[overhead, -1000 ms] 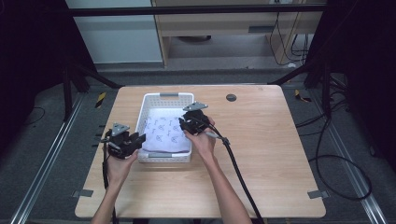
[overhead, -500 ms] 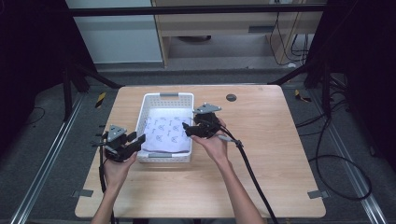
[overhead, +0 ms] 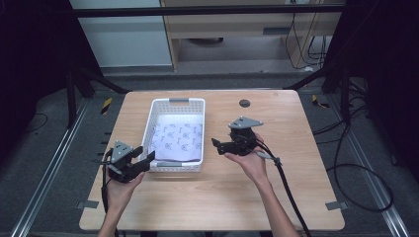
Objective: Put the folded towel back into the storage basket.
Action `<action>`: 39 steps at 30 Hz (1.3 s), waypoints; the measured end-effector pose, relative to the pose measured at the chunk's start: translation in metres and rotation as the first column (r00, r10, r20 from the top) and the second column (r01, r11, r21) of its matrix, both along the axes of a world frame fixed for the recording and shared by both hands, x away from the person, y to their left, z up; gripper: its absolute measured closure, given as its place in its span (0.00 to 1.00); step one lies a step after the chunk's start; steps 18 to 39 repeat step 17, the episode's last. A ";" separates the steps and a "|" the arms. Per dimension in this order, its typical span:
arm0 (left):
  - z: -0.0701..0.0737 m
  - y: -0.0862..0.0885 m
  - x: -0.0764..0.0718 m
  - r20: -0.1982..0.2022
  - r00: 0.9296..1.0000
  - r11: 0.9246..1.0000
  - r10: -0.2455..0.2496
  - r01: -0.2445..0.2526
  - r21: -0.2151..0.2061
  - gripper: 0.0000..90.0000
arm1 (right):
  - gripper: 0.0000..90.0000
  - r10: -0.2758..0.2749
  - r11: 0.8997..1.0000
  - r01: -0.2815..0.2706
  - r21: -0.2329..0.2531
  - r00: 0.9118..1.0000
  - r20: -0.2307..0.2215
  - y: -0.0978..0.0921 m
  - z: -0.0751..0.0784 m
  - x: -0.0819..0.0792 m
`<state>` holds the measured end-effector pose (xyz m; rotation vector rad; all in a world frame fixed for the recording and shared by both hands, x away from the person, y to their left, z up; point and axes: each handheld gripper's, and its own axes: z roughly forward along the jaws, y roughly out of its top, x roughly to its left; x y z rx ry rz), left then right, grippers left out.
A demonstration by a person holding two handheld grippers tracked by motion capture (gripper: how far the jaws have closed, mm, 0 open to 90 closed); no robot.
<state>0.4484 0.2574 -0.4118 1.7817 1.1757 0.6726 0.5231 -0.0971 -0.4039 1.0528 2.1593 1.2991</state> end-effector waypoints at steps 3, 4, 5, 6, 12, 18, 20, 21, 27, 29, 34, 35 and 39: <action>0.001 0.004 -0.003 0.012 1.000 1.000 0.002 -0.002 -0.011 0.48 | 0.17 0.000 1.000 0.000 0.005 1.000 -0.001 -0.010 -0.001 -0.006; 0.001 0.005 -0.004 0.019 1.000 1.000 0.005 -0.004 -0.017 0.47 | 0.16 -0.005 1.000 0.005 0.004 1.000 -0.004 -0.018 -0.003 -0.011; 0.001 0.005 -0.005 0.019 1.000 1.000 0.001 0.000 -0.030 0.47 | 0.16 -0.005 1.000 0.005 0.004 1.000 -0.004 -0.018 -0.003 -0.011; 0.000 0.005 -0.006 0.018 1.000 0.999 -0.006 0.007 -0.031 0.44 | 0.16 -0.012 1.000 0.012 -0.002 1.000 -0.002 -0.029 -0.004 -0.017; -0.008 0.000 -0.010 0.014 1.000 1.000 -0.026 0.026 0.000 0.40 | 0.15 -0.033 0.999 0.033 -0.012 0.999 -0.005 -0.056 -0.012 -0.033; -0.013 -0.002 -0.015 0.009 0.999 0.999 -0.038 0.038 0.015 0.38 | 0.14 -0.051 0.999 0.050 -0.011 0.999 -0.014 -0.076 -0.020 -0.044; -0.013 -0.002 -0.015 0.009 0.999 0.999 -0.038 0.038 0.015 0.38 | 0.14 -0.051 0.999 0.050 -0.011 0.999 -0.014 -0.076 -0.020 -0.044; -0.013 -0.002 -0.015 0.009 0.999 0.999 -0.038 0.038 0.015 0.38 | 0.14 -0.051 0.999 0.050 -0.011 0.999 -0.014 -0.076 -0.020 -0.044; -0.013 -0.002 -0.015 0.009 0.999 0.999 -0.038 0.038 0.015 0.38 | 0.14 -0.051 0.999 0.050 -0.011 0.999 -0.014 -0.076 -0.020 -0.044; -0.013 -0.002 -0.015 0.009 0.999 0.999 -0.038 0.038 0.015 0.38 | 0.14 -0.051 0.999 0.050 -0.011 0.999 -0.014 -0.076 -0.020 -0.044; -0.013 -0.002 -0.015 0.009 0.999 0.999 -0.038 0.038 0.015 0.38 | 0.14 -0.051 0.999 0.050 -0.011 0.999 -0.014 -0.076 -0.020 -0.044; -0.013 -0.002 -0.015 0.009 0.999 0.999 -0.038 0.038 0.015 0.38 | 0.14 -0.051 0.999 0.050 -0.011 0.999 -0.014 -0.076 -0.020 -0.044; -0.013 -0.002 -0.015 0.009 0.999 0.999 -0.038 0.038 0.015 0.38 | 0.14 -0.051 0.999 0.050 -0.011 0.999 -0.014 -0.076 -0.020 -0.044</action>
